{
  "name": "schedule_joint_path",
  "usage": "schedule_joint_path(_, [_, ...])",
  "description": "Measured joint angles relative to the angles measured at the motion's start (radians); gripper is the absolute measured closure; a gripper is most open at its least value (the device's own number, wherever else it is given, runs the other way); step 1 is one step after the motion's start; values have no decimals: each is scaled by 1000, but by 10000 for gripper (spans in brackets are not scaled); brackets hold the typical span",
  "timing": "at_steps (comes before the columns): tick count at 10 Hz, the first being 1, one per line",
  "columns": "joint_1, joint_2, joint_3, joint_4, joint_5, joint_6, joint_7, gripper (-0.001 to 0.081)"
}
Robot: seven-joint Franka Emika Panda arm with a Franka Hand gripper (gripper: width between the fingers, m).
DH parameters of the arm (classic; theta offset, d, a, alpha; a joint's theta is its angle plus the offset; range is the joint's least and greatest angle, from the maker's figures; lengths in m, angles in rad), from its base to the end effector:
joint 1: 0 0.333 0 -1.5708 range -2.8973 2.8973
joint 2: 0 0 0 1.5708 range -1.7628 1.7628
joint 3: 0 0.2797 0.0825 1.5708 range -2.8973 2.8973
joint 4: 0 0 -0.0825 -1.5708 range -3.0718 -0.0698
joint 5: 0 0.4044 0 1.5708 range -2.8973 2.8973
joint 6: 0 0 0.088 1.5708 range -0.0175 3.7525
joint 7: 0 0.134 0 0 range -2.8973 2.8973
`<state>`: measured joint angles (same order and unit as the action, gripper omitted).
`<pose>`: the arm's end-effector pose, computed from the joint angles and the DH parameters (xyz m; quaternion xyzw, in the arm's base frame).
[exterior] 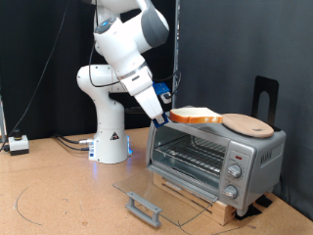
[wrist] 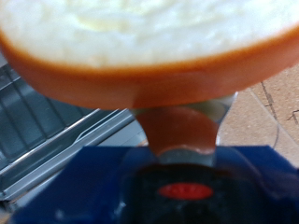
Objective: Make a piece of toast with the oven
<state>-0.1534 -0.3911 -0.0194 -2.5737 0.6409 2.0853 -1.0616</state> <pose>0.4322 -0.0302 0.3286 -0.9270 -0.2561 -0.1178 0.2472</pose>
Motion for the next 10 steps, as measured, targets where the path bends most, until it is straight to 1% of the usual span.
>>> schedule_joint_path(2, [-28,21,-68,18,-2,-65,-54,395])
schedule_joint_path(4, [-56,45,-123,32,-10,-77,-131,395])
schedule_joint_path(6, [-82,73,-174,57,-43,-96,-202,395])
schedule_joint_path(8, [-109,112,-214,93,-98,-114,-229,395])
schedule_joint_path(10, [-129,162,-247,136,-125,-124,-248,395])
